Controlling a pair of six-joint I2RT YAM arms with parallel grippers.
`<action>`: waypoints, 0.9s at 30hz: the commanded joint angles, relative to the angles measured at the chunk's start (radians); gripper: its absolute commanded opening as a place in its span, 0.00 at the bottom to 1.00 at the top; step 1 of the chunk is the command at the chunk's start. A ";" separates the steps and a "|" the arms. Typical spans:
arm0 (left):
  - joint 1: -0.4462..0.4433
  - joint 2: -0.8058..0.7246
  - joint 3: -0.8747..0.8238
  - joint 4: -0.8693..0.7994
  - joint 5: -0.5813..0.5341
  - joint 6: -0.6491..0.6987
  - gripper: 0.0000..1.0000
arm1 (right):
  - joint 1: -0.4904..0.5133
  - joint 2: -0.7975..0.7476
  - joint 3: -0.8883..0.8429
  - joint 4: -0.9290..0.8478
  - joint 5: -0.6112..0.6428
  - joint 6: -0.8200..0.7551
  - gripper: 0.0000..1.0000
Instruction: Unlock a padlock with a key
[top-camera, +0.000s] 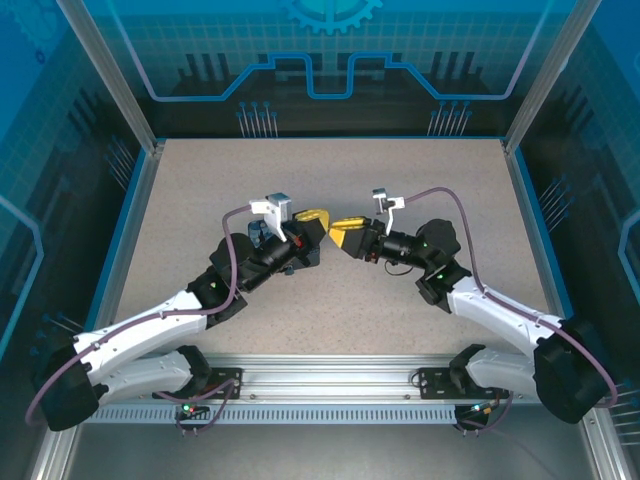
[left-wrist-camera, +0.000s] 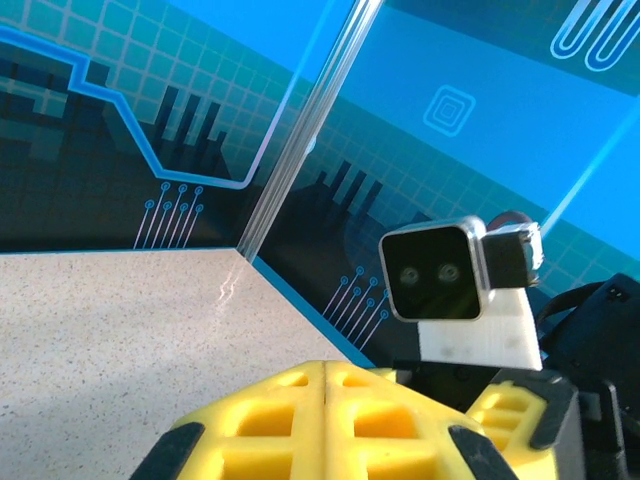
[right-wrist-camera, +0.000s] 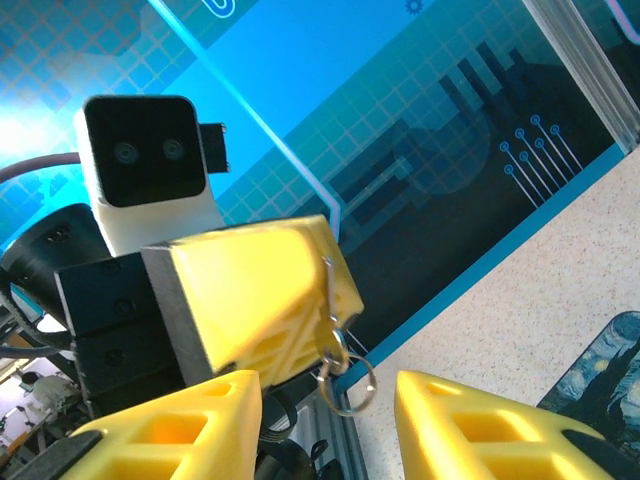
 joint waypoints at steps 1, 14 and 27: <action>0.001 0.002 -0.006 0.060 -0.012 -0.025 0.00 | 0.017 0.013 0.033 0.052 0.004 0.004 0.38; 0.001 0.012 -0.001 0.061 -0.012 -0.030 0.00 | 0.027 0.017 0.057 0.055 0.006 0.000 0.33; 0.002 0.008 -0.007 0.062 -0.018 -0.036 0.00 | 0.037 0.034 0.071 0.044 0.010 -0.001 0.18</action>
